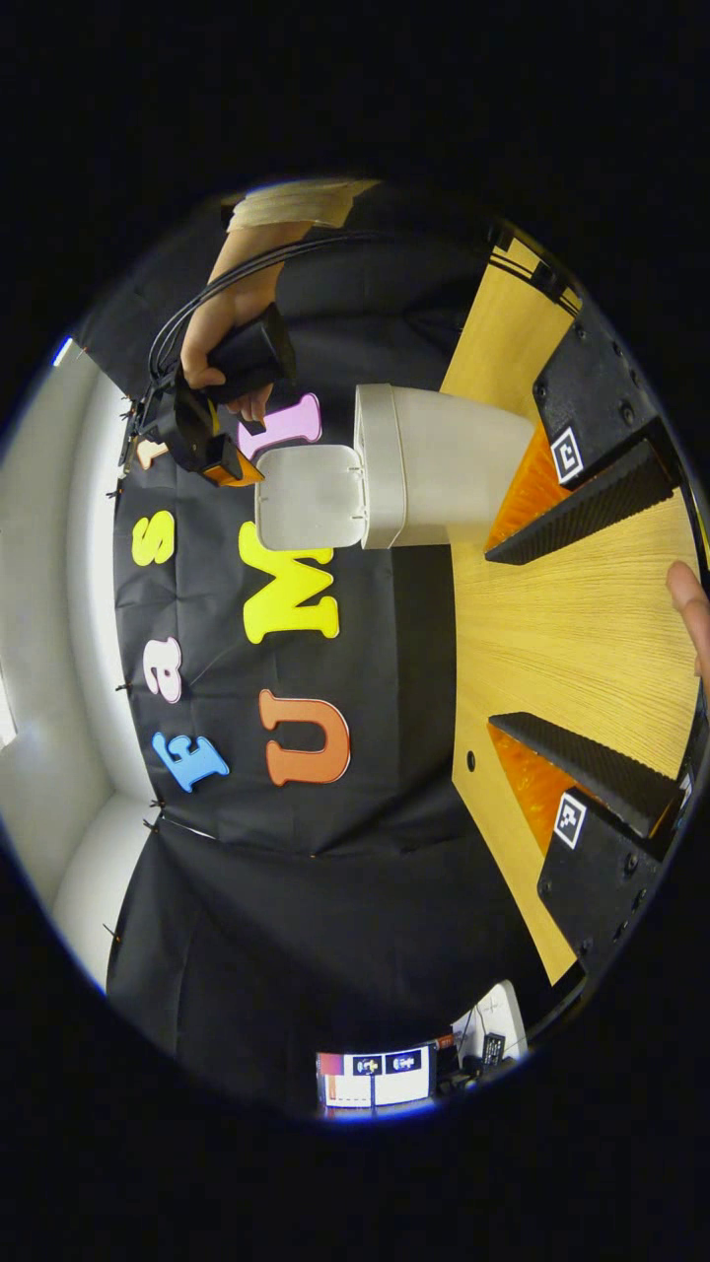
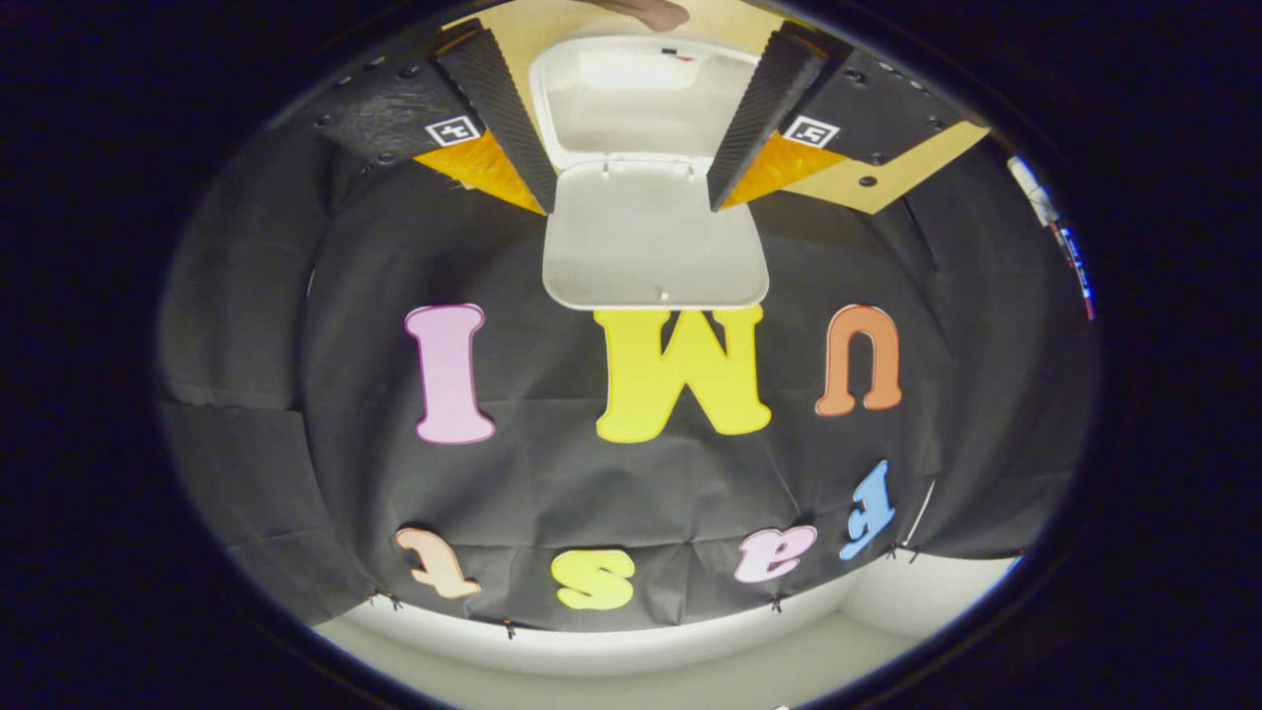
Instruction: Press the lid of the desktop garbage bin to open it, pick up the crumpled paper on the desktop and throw it into the bin, then pick up the pop can on the desktop and drop it into the bin, and finally close the garbage bin lid.
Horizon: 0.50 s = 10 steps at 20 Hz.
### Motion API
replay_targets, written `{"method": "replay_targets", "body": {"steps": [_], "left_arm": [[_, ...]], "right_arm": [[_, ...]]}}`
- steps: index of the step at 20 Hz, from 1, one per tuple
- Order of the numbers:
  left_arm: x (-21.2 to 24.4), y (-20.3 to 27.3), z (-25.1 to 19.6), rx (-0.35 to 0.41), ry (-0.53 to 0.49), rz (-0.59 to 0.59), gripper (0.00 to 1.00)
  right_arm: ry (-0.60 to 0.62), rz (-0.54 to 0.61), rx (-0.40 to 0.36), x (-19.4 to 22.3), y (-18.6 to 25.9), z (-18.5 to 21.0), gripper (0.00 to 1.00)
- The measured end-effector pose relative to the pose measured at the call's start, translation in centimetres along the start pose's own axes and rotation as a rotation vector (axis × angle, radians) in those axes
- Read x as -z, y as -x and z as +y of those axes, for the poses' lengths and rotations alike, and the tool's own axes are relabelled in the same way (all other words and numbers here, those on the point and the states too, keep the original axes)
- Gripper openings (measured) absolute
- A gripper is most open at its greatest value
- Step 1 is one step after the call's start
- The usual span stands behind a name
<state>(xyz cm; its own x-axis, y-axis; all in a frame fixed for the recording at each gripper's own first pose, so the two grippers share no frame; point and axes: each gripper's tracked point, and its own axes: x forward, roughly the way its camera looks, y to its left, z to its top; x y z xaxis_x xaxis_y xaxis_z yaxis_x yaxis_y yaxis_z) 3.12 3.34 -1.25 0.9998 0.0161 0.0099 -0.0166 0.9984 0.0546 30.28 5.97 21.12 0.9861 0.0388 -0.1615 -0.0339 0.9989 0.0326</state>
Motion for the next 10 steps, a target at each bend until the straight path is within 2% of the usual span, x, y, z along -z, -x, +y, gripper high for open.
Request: {"method": "replay_targets", "body": {"steps": [4, 6, 10], "left_arm": [[-0.5, 0.8, 0.0, 0.012, 0.067, 0.001, 0.98], [-0.1, 0.7, 0.7, -0.013, 0.046, 0.014, 0.97], [0.9, -0.4, 0.9, -0.043, 0.002, 0.031, 0.98]], "right_arm": [[-0.021, -0.08, -0.009, -4.2, -2.5, 1.1, 0.96], [-0.035, -0.1, -0.016, -5.6, -4.6, 1.9, 0.95], [0.008, -0.062, 0.008, -5.8, -10.0, 2.4, 0.95]]}}
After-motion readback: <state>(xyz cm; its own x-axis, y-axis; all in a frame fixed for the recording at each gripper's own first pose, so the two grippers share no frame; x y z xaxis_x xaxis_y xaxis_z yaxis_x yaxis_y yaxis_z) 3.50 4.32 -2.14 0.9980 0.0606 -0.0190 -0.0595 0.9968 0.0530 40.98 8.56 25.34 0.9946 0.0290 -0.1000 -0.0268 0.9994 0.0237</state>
